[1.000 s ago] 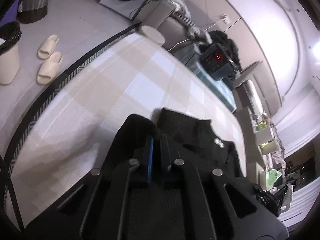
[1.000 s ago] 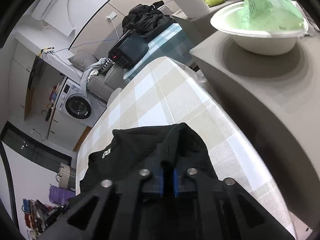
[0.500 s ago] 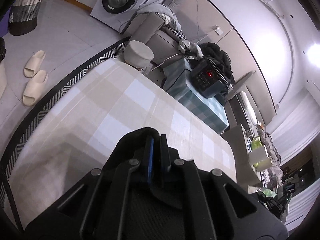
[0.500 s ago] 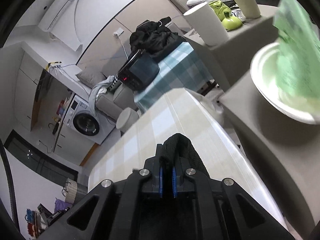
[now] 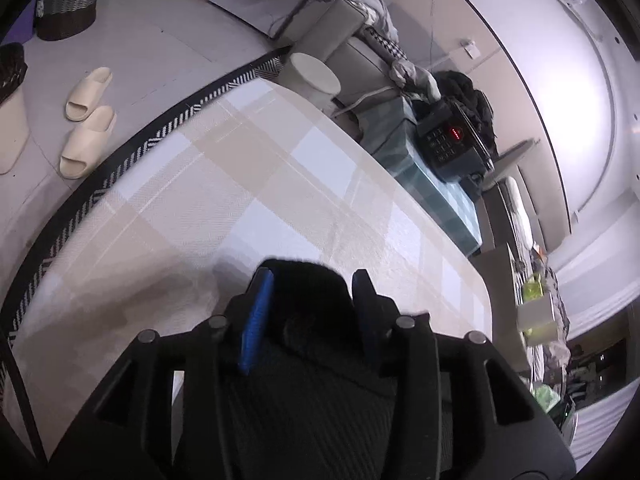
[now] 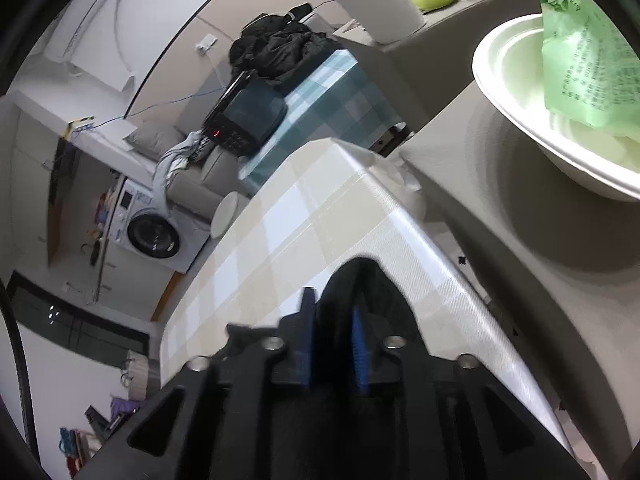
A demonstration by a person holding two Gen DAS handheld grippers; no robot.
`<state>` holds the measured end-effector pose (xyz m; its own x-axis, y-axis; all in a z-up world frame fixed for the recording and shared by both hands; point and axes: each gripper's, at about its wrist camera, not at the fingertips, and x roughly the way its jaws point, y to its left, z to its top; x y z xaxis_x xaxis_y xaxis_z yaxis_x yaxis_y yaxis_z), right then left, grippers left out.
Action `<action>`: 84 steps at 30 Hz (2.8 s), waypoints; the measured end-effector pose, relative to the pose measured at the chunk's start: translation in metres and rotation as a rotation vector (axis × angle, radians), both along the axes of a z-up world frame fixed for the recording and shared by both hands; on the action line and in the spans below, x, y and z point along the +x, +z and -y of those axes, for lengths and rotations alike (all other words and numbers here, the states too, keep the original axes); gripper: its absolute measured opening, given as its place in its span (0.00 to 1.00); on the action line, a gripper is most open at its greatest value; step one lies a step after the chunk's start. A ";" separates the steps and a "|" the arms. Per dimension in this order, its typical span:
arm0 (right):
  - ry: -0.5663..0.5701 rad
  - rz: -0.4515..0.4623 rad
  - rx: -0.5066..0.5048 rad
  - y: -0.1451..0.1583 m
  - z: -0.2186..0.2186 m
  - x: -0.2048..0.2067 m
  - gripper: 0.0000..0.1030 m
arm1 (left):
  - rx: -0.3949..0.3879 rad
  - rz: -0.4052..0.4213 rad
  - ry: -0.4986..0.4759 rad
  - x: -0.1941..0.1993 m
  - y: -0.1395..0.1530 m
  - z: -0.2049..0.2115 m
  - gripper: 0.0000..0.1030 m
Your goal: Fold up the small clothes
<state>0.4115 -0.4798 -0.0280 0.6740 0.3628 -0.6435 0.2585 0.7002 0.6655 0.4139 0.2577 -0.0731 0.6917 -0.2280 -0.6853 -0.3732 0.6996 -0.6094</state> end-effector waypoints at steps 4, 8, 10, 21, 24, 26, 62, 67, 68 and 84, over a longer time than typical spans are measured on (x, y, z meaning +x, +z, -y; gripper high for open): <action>0.052 0.007 0.045 -0.004 -0.007 -0.009 0.47 | -0.051 0.011 -0.073 -0.009 -0.004 0.014 0.44; 0.084 -0.034 0.094 -0.018 -0.017 -0.002 0.47 | -0.070 -0.014 -0.152 -0.006 -0.013 0.036 0.44; 0.091 -0.050 0.106 -0.024 -0.021 0.004 0.47 | -0.062 -0.017 -0.160 0.001 -0.016 0.043 0.44; 0.034 0.081 0.070 0.013 -0.026 0.016 0.47 | -0.031 0.100 -0.207 0.013 0.016 0.063 0.48; 0.087 0.041 0.041 0.011 -0.031 0.009 0.47 | -0.014 0.077 -0.228 -0.004 0.015 0.068 0.49; 0.116 0.007 0.039 0.004 -0.038 0.004 0.47 | -0.022 0.066 -0.244 -0.013 0.013 0.071 0.49; 0.518 0.024 -0.396 0.001 -0.161 -0.116 0.48 | 0.396 0.056 -0.432 -0.158 0.041 0.204 0.73; 0.576 0.055 -0.468 -0.010 -0.186 -0.153 0.65 | 0.487 0.036 -0.537 -0.210 0.030 0.241 0.92; 0.585 0.060 -0.487 -0.012 -0.190 -0.158 0.68 | 0.493 0.027 -0.553 -0.217 0.026 0.245 0.97; 0.515 0.017 -0.846 -0.043 -0.154 -0.215 0.92 | 0.563 0.008 -0.557 -0.279 -0.015 0.228 0.99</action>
